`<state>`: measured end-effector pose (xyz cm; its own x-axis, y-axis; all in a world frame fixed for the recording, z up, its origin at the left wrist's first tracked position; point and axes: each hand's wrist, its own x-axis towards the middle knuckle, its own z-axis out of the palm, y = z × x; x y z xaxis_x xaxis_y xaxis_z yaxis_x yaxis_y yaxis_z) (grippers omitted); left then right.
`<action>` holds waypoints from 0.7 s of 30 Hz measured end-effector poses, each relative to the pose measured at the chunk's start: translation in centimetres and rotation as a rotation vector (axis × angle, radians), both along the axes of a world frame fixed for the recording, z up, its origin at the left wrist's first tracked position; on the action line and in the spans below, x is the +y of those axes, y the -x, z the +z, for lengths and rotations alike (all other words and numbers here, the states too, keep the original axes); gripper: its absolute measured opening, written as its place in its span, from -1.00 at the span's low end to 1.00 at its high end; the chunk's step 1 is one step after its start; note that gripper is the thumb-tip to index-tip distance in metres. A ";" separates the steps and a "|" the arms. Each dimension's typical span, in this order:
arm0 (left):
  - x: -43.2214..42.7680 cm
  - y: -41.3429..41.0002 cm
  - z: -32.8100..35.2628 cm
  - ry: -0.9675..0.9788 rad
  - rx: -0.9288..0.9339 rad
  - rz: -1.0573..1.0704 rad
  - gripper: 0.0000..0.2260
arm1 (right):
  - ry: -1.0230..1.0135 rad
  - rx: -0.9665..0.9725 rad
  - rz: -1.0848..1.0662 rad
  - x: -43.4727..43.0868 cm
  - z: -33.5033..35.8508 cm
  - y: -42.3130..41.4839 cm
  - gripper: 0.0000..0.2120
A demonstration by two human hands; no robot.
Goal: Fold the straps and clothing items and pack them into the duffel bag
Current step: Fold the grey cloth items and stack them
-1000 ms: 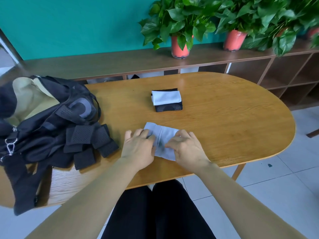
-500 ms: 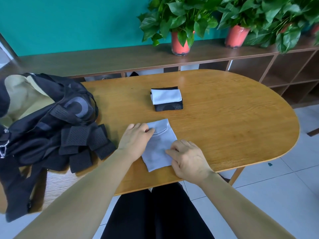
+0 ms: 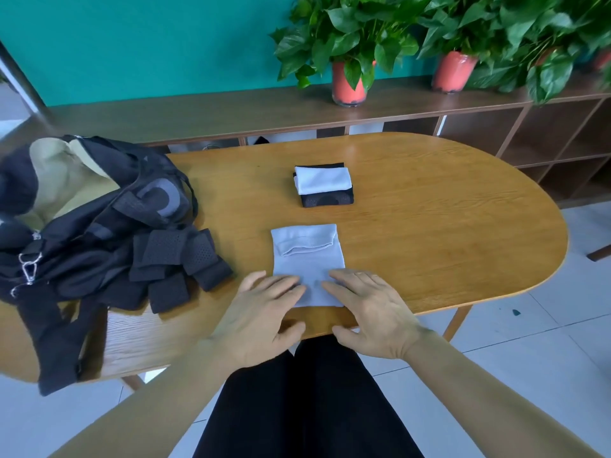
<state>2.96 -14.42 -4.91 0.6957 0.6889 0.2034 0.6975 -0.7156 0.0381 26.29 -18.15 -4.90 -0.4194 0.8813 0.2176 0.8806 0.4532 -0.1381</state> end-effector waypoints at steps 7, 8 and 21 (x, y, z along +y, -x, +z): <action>-1.3 0.9 -0.5 -0.123 -0.032 -0.069 -0.47 | -0.080 0.005 0.026 -1.7 -0.7 0.0 -0.53; -1.4 0.9 -0.5 -0.129 -0.055 -0.075 -0.49 | -0.094 0.033 0.025 -1.9 -0.7 0.0 -0.58; -0.3 -0.8 -0.1 0.284 -0.581 0.435 -0.67 | 0.076 0.617 -0.559 0.1 -0.7 2.1 -0.75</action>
<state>3.75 -14.67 -5.01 0.1871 0.9555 0.2279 0.7250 -0.2909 0.6244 24.15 -18.04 -5.55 0.2592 0.9456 0.1967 0.7289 -0.0579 -0.6821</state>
